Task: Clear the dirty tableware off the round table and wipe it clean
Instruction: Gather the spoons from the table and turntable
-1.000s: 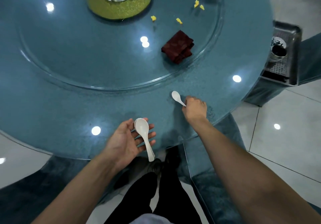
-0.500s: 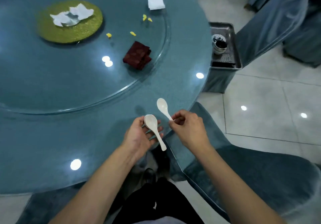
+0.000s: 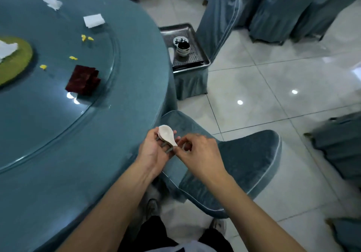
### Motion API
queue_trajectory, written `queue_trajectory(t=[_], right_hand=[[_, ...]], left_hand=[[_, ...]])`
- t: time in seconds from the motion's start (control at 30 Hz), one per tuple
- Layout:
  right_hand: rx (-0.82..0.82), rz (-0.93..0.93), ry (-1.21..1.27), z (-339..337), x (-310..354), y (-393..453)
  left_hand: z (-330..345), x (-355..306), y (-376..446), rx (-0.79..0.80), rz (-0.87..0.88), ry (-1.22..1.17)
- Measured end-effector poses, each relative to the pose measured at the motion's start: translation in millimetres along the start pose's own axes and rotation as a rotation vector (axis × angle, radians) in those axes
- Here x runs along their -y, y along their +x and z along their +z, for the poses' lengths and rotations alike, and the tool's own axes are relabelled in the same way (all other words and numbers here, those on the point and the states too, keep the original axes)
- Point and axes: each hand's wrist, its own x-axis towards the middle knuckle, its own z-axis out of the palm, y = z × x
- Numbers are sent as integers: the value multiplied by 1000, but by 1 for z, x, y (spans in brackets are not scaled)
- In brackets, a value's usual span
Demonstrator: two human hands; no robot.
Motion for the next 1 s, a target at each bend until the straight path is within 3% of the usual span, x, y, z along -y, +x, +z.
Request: queue_trajectory(t=[0.17, 0.53, 1.0], right_hand=[[-143, -80, -102, -49, -82, -8], [-181, -122, -198, -152, -259, -5], [-142, -194, -261, -220, -366, 142]], left_hand=[[64, 49, -5, 34, -6, -17], [208, 153, -14, 19, -12, -39], [355, 148, 84, -16, 0, -91]])
